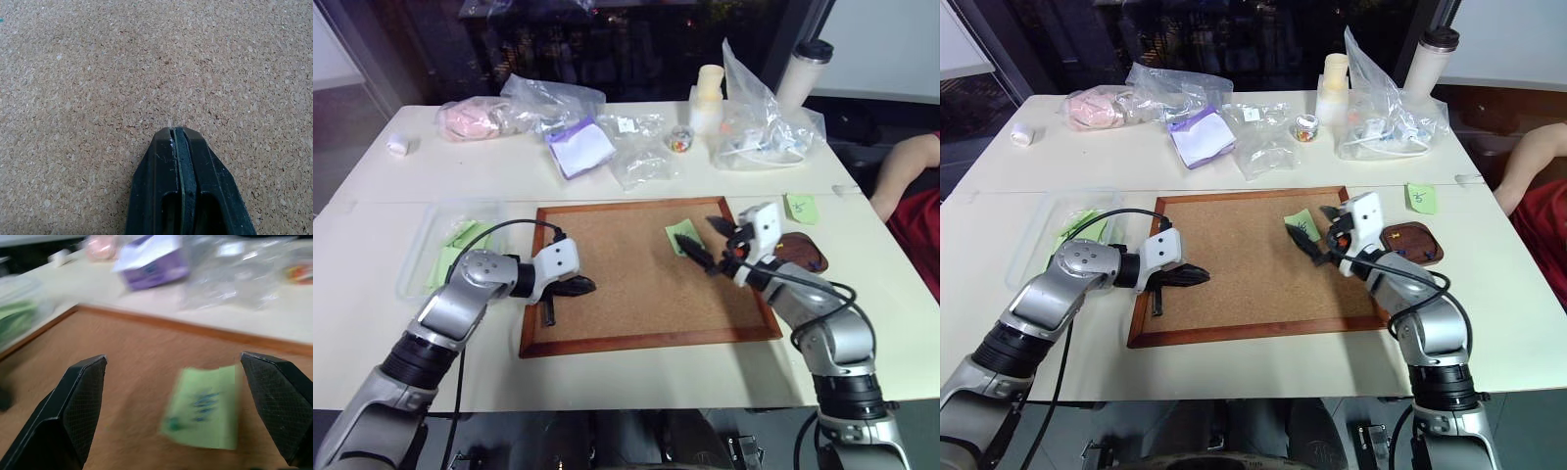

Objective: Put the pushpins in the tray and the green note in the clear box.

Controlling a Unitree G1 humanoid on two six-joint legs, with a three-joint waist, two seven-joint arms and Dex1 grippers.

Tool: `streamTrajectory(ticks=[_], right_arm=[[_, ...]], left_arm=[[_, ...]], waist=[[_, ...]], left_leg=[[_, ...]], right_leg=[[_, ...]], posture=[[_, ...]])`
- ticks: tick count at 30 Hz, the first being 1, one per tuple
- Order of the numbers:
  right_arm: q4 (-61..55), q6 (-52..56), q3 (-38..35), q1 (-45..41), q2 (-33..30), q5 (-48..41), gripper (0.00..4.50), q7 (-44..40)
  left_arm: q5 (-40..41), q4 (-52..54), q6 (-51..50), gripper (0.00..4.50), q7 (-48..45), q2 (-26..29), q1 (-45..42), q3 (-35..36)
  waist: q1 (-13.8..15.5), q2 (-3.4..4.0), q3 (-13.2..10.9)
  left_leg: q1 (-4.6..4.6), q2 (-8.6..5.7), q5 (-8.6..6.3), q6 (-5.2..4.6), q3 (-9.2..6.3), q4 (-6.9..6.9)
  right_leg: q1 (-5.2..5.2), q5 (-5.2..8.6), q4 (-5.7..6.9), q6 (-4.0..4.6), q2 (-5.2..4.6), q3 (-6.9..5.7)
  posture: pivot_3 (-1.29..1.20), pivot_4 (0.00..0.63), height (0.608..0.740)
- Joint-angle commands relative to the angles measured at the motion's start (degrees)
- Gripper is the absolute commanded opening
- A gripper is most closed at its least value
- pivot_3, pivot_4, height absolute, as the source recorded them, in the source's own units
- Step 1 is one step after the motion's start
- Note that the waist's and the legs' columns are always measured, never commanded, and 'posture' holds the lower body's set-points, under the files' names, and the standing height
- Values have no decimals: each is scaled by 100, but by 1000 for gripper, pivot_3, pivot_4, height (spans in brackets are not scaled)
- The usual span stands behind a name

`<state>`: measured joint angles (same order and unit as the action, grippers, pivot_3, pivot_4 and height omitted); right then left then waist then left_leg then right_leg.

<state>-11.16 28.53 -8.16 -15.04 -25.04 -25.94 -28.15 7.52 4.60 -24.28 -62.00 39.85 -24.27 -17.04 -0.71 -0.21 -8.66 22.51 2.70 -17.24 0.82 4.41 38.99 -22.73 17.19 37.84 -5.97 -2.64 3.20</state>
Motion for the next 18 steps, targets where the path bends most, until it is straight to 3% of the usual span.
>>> streamTrajectory(ticks=[1,7,18], right_arm=[[-25,-149,-286,142,-274,160,4459,1],[-8,-243,-348,603,-642,363,4459,-212],[-254,-82,328,303,-186,185,4459,-484]], left_arm=[[-178,-195,-94,0,-46,24,188,-229],[-193,-226,-55,0,-61,12,170,-249],[-216,-291,-14,0,-88,-19,114,-281]], waist=[[-2,0,0],[-6,0,0],[-4,-1,-1]], left_leg=[[0,0,0,0,0,-1],[0,-1,0,-1,2,-2],[-1,0,-1,-1,-2,-3]], right_leg=[[0,0,0,0,0,0],[2,0,-4,0,0,0],[2,0,-5,1,1,-1]], posture=[[0,150,734],[0,150,734],[0,150,734]])
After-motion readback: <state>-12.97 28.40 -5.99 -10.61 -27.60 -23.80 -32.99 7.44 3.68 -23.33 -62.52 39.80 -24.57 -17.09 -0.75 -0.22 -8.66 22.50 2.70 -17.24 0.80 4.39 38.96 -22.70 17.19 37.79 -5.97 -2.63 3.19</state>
